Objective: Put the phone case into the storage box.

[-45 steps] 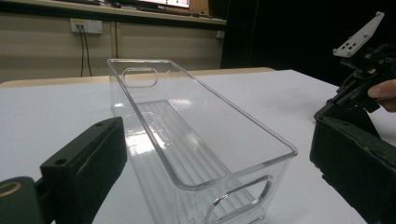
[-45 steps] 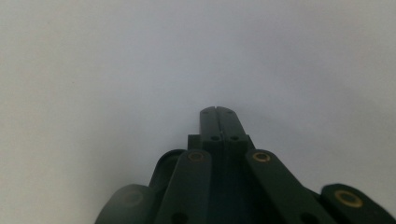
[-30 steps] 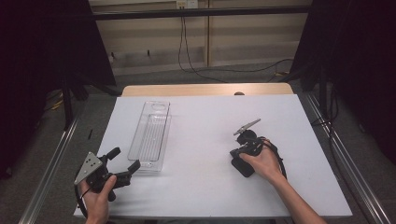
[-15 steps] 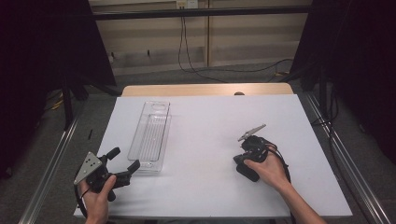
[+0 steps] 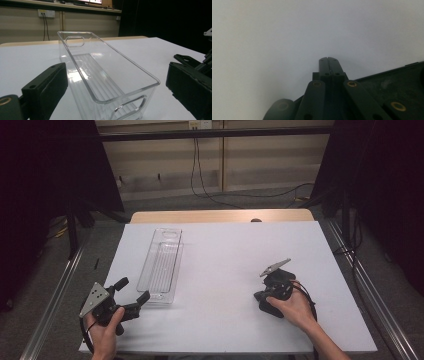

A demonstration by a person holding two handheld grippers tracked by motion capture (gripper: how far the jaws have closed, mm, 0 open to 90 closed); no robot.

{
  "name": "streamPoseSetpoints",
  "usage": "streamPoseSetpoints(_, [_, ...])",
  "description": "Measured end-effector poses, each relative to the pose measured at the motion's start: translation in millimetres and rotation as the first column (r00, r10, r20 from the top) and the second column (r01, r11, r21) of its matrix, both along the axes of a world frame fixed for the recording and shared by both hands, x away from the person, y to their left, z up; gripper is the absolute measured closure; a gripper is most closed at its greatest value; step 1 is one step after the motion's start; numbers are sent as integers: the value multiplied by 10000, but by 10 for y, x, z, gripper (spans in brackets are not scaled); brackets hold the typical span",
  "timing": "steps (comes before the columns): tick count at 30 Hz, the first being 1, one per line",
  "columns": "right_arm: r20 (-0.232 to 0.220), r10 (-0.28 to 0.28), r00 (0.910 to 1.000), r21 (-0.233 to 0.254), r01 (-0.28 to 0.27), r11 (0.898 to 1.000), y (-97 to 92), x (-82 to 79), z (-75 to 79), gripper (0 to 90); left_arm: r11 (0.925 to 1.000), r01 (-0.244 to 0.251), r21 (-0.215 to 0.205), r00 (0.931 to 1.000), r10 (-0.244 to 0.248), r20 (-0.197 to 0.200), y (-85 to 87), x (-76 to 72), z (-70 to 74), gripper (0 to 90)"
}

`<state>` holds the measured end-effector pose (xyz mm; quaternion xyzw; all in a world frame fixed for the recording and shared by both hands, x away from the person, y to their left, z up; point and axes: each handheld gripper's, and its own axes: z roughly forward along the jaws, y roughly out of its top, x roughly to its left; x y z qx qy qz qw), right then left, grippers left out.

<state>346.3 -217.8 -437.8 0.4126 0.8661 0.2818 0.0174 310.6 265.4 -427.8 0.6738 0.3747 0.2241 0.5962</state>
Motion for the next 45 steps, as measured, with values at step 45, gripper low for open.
streamPoseSetpoints(45, [157,-1294,9915,416,1287,9908,-642,-385,-18,900,9999,-117,-66,9999,116,-86,5,20,-12,40])
